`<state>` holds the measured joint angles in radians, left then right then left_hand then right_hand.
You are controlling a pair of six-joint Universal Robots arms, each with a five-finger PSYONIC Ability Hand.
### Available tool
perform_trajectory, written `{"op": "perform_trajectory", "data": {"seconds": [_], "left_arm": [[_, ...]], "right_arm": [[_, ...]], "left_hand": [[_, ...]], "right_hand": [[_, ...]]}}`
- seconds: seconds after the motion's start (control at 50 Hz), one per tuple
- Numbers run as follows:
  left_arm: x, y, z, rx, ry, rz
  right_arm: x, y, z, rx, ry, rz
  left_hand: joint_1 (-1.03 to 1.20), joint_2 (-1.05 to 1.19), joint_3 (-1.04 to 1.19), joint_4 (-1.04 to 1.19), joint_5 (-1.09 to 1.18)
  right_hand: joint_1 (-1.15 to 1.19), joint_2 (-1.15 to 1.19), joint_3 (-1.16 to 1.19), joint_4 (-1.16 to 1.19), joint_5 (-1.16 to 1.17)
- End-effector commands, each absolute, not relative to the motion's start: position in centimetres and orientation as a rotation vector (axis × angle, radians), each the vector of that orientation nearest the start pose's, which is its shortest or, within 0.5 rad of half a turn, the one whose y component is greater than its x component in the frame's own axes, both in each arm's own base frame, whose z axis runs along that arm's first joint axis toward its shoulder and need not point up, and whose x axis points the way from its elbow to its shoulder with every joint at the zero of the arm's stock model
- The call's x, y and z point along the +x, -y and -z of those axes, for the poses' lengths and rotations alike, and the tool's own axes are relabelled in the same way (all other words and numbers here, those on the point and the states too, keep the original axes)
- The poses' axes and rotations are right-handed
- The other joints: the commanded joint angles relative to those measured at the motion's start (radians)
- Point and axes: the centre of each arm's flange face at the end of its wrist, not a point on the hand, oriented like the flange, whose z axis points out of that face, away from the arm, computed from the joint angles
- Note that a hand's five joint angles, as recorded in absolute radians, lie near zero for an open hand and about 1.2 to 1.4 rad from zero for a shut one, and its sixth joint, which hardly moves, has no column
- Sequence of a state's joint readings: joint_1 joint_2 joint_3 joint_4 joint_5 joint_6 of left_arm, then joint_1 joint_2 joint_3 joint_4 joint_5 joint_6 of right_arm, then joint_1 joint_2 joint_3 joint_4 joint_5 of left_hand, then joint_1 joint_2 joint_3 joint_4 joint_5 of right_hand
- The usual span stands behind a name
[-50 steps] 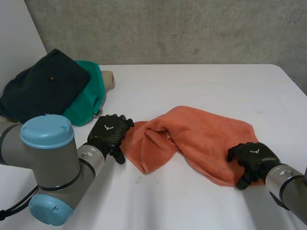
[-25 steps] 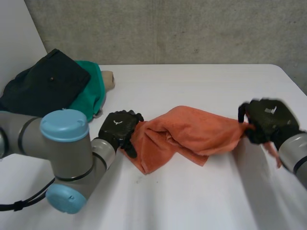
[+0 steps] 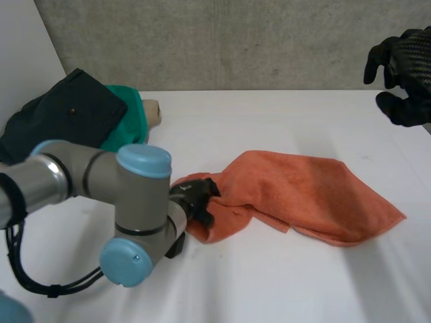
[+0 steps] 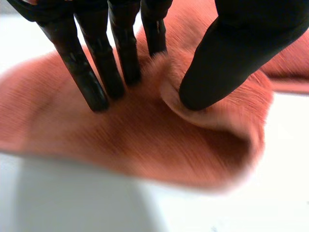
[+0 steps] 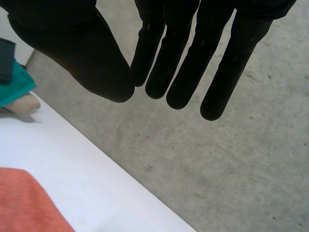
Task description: Fold the laundry.
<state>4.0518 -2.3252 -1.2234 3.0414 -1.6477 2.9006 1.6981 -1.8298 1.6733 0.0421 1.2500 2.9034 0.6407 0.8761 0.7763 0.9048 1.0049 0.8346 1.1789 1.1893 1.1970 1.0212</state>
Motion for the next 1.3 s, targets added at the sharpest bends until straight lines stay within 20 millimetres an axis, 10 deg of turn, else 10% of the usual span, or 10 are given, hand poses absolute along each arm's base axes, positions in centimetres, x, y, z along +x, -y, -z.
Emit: {"op": "perform_trajectory", "data": {"seconds": [0.02,0.22,0.4,0.6,0.68,0.78,1.1,1.3], "left_arm": [[-29.9,27.4,-20.4,0.198,-2.738,2.043],[-29.6,26.3,-23.7,0.328,-2.747,2.239],[-29.4,25.9,-22.1,0.342,-2.789,2.158],[-29.1,25.1,-21.3,0.356,-2.814,2.111],[-29.3,24.8,-20.6,0.375,-2.832,2.086],[-29.5,24.3,-19.7,0.399,-2.855,2.046],[-32.5,23.8,-13.4,0.514,-2.974,1.823],[-34.9,24.0,-12.0,0.574,-3.019,1.795]], "right_arm": [[17.2,25.4,-32.8,-0.676,-2.055,2.173],[17.3,25.8,-23.4,-0.681,-2.415,1.661],[19.5,23.6,-16.7,-0.769,-2.422,1.495],[19.9,24.8,-12.8,-0.787,-2.490,1.569],[20.2,25.5,-12.1,-0.791,-2.479,1.597],[20.6,25.8,-12.9,-0.802,-2.419,1.675],[21.3,20.8,-28.5,-0.826,-1.977,2.082],[21.0,19.4,-32.4,-0.776,-1.850,2.149]], "left_hand": [[0.756,0.520,0.620,0.492,0.217],[0.756,0.520,0.620,0.492,0.217],[0.724,0.489,0.588,0.460,0.185],[-0.092,-0.328,-0.228,-0.356,-0.631],[-0.291,-0.527,-0.427,-0.555,-0.830],[-0.418,-0.654,-0.554,-0.682,-0.957],[-0.413,-0.648,-0.548,-0.677,-0.951],[-0.135,-0.371,-0.271,-0.400,-0.674]], "right_hand": [[0.562,0.217,0.207,0.199,0.201],[-0.227,-0.571,-0.582,-0.589,-0.588],[-0.280,-0.624,-0.635,-0.642,-0.641],[-0.201,-0.545,-0.555,-0.563,-0.562],[0.294,-0.050,-0.061,-0.068,-0.067],[0.562,0.217,0.207,0.199,0.201],[0.562,0.217,0.207,0.199,0.201],[0.562,0.217,0.207,0.199,0.201]]}}
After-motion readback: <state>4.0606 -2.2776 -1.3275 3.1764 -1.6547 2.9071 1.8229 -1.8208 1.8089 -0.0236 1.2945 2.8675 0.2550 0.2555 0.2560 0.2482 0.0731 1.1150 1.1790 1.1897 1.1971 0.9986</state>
